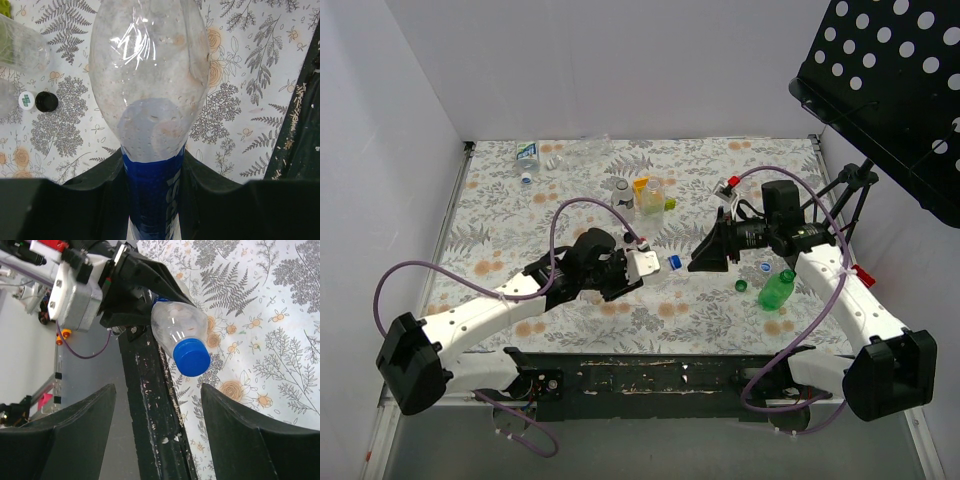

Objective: Unscrew the bottle caps
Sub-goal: Unscrew the bottle cap from the plastic bottle.

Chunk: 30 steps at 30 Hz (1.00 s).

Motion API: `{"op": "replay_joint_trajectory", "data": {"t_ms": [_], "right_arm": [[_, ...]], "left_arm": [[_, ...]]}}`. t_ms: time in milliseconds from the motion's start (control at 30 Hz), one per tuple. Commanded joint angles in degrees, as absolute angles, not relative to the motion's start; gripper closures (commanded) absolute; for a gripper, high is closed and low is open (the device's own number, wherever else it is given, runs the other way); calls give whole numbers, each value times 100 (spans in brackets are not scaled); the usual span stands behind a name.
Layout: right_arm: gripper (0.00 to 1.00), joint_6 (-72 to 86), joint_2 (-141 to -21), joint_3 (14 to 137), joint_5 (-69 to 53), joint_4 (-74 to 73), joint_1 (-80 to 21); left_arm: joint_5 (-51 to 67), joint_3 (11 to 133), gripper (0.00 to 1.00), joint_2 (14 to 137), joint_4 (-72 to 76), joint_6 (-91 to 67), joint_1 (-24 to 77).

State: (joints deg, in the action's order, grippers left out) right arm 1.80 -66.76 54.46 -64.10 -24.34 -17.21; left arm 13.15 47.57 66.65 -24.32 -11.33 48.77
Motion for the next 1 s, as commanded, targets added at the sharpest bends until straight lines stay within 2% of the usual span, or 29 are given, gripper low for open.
{"op": "replay_joint_trajectory", "data": {"t_ms": [0,800,967], "right_arm": [[25,1151,-6732,5353,-6161,-1960,-1696],[25,2241,-6917,5028,-6108,-1336,-1696],[25,2127,-7013,4984,-5688,-1459,-1766]], "left_arm": [[1081,5027,87,6732,-2250,-1046,4957],[853,5141,87,7066,-2145,-1055,5212],[809,5159,87,7075,-2118,-1081,5238]]}}
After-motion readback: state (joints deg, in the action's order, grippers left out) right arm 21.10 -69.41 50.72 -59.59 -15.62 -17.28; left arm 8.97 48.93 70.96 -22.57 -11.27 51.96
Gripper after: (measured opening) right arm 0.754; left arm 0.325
